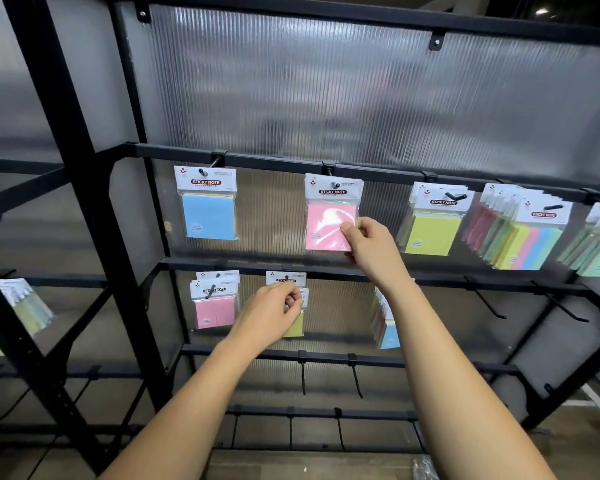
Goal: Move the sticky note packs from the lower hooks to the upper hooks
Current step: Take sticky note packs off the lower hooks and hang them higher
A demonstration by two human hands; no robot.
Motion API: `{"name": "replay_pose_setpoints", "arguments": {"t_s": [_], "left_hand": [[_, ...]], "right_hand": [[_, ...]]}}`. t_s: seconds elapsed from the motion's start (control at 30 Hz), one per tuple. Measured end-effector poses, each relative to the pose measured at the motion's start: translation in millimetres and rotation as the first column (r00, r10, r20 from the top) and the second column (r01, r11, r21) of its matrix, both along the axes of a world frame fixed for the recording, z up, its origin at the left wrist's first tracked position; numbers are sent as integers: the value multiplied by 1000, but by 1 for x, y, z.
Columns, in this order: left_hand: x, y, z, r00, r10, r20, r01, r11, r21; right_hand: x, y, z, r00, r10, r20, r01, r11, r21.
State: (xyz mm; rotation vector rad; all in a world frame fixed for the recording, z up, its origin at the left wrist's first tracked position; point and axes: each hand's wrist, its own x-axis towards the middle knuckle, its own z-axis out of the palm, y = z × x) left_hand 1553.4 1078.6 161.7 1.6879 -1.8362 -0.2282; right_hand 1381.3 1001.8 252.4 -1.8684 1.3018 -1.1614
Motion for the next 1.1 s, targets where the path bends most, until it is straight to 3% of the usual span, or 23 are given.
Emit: {"name": "replay_pose_setpoints", "arguments": {"t_s": [0.17, 0.63, 1.1], "left_hand": [[-8, -3, -9, 1000, -22, -16, 22, 1000, 11], [-101, -32, -51, 995, -96, 22, 93, 991, 97], [-166, -56, -70, 998, 15, 56, -26, 979, 200]], "right_hand": [[-10, -1, -30, 999, -39, 23, 38, 999, 33], [-113, 29, -151, 955, -60, -290, 154, 936, 315], [-179, -22, -167, 961, -152, -230, 219, 928, 301]]}}
